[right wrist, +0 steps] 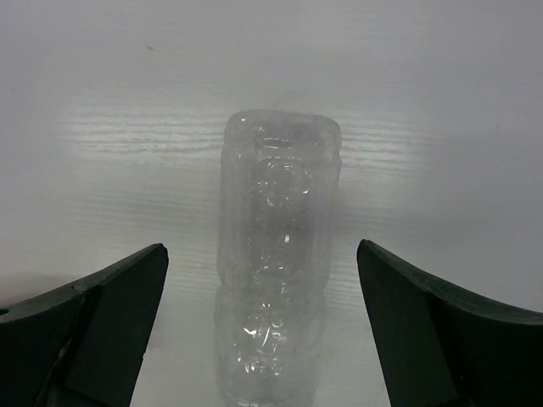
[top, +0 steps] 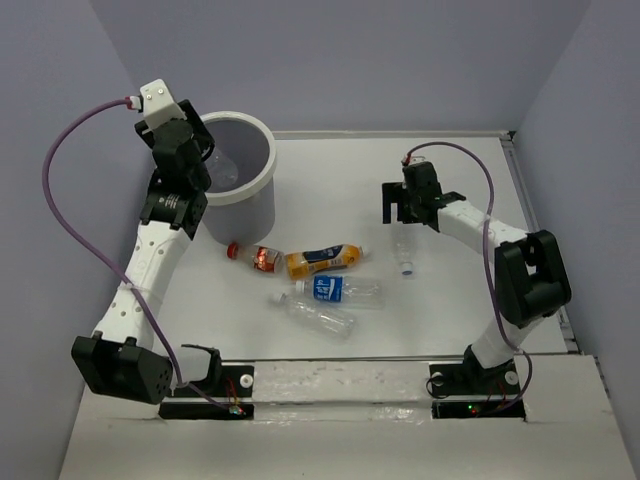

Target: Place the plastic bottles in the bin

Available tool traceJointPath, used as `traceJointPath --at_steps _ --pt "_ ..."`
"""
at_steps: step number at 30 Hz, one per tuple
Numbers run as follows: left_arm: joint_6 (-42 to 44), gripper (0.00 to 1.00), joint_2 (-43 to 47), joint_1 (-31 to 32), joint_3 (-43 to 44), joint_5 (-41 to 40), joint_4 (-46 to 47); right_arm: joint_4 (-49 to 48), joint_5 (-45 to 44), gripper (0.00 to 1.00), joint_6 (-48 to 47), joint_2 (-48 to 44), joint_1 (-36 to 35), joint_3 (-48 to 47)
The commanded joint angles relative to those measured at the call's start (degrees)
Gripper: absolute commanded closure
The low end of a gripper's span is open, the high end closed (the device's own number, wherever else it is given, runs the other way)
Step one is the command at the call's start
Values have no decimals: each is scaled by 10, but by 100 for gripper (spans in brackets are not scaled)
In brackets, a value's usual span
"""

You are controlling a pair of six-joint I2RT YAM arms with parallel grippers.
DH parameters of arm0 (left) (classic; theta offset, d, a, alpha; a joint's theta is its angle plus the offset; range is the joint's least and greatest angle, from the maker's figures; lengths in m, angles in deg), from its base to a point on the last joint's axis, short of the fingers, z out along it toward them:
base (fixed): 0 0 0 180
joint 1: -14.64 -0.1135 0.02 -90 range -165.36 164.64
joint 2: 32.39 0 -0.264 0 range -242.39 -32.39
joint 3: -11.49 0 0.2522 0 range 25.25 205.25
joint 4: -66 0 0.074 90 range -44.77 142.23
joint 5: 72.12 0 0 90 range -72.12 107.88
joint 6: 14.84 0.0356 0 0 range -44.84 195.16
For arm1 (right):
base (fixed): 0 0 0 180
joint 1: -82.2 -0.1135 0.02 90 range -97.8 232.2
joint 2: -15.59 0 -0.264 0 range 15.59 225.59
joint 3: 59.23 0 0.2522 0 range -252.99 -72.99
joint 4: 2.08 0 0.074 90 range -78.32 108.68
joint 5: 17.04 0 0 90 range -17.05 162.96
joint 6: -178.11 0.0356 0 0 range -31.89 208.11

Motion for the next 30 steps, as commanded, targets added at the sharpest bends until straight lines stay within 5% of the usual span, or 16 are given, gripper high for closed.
traceJointPath --at_steps 1,5,7,11,15,23,30 --pt "14 55 26 -2 -57 -17 106 7 -9 2 -14 58 8 -56" --pt "8 12 57 -1 -95 33 110 22 -1 7 -28 104 20 -104" --pt "1 2 72 -1 -103 41 112 27 6 9 -30 113 26 -111" --pt "-7 1 114 -1 -106 82 101 28 20 19 -24 118 32 -111" --pt "-52 1 190 5 -82 206 31 28 -1 43 -24 92 32 -107" --pt "-148 1 345 9 -207 482 -28 39 -11 55 -21 -57 32 -130" --pt "-145 1 446 10 -291 536 -115 7 53 57 4 -184 -27 -173"
